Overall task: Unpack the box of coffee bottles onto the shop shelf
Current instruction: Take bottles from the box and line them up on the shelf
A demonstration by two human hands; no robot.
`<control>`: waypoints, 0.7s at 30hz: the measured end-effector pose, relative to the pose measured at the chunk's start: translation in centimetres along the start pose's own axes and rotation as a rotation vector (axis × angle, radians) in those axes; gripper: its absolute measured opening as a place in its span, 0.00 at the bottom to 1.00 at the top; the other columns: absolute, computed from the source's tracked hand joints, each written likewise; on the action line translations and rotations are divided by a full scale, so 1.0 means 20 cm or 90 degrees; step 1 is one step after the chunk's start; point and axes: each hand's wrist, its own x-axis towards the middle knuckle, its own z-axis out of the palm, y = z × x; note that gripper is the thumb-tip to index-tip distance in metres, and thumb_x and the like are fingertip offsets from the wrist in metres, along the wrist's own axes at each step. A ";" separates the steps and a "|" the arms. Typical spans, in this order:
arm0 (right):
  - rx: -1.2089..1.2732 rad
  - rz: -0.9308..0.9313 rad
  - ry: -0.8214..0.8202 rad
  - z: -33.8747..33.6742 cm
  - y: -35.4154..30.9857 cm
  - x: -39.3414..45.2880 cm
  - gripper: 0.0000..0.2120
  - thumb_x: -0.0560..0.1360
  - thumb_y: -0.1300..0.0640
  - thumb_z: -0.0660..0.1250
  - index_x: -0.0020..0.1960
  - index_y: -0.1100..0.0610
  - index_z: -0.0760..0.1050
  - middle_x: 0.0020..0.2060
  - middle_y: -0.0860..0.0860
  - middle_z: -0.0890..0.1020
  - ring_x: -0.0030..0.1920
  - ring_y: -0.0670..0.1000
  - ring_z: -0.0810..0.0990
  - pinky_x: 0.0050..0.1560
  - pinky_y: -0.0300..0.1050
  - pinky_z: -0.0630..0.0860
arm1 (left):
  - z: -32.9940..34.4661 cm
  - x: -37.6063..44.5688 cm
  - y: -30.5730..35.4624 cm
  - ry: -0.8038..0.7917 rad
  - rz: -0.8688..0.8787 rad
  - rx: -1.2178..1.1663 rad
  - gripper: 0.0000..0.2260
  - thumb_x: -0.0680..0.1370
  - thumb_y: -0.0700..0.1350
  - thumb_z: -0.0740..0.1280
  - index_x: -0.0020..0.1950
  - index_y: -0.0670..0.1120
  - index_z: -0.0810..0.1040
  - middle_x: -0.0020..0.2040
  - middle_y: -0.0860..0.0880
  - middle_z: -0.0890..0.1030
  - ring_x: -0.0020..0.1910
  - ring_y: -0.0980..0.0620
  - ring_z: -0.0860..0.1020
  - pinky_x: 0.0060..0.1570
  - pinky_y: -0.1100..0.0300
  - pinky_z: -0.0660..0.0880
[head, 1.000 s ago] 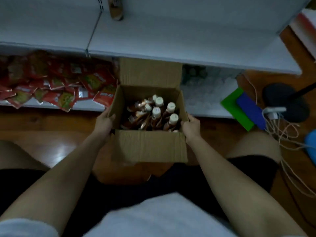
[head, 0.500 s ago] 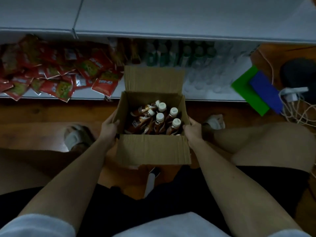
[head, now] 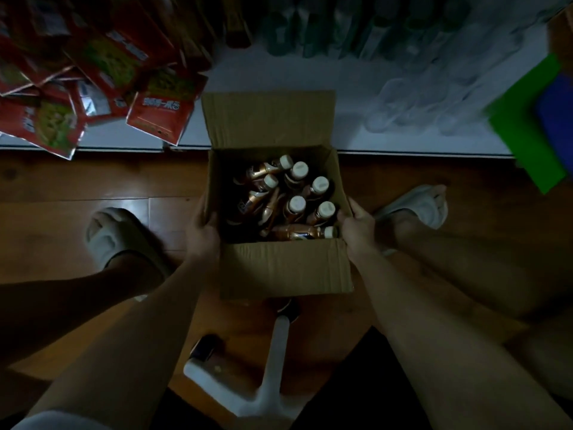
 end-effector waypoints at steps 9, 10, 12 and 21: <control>-0.319 -0.002 -0.116 -0.05 -0.11 0.06 0.20 0.72 0.53 0.68 0.64 0.47 0.73 0.60 0.51 0.81 0.58 0.54 0.80 0.61 0.56 0.78 | 0.05 -0.05 0.16 -0.048 0.015 0.236 0.19 0.81 0.37 0.59 0.72 0.44 0.64 0.63 0.45 0.74 0.58 0.51 0.71 0.48 0.62 0.72; -0.357 -0.016 -0.124 -0.05 -0.19 0.03 0.22 0.73 0.53 0.68 0.66 0.51 0.72 0.61 0.53 0.80 0.59 0.55 0.79 0.62 0.56 0.76 | 0.04 -0.06 0.21 -0.060 0.029 0.268 0.19 0.81 0.39 0.60 0.72 0.43 0.64 0.64 0.44 0.74 0.59 0.49 0.72 0.51 0.60 0.70; -0.404 -0.078 -0.090 -0.08 -0.37 -0.05 0.24 0.74 0.58 0.66 0.69 0.57 0.69 0.60 0.57 0.80 0.61 0.58 0.78 0.64 0.54 0.74 | 0.03 -0.06 0.30 0.009 0.086 0.345 0.20 0.80 0.41 0.61 0.73 0.45 0.64 0.66 0.44 0.74 0.63 0.45 0.73 0.56 0.56 0.70; -0.471 -0.205 -0.119 -0.04 -0.38 -0.28 0.10 0.76 0.58 0.65 0.57 0.54 0.73 0.51 0.55 0.80 0.49 0.60 0.82 0.50 0.59 0.81 | 0.43 -0.21 0.34 -0.198 0.255 0.486 0.19 0.77 0.40 0.64 0.67 0.50 0.72 0.63 0.47 0.78 0.62 0.47 0.75 0.60 0.52 0.73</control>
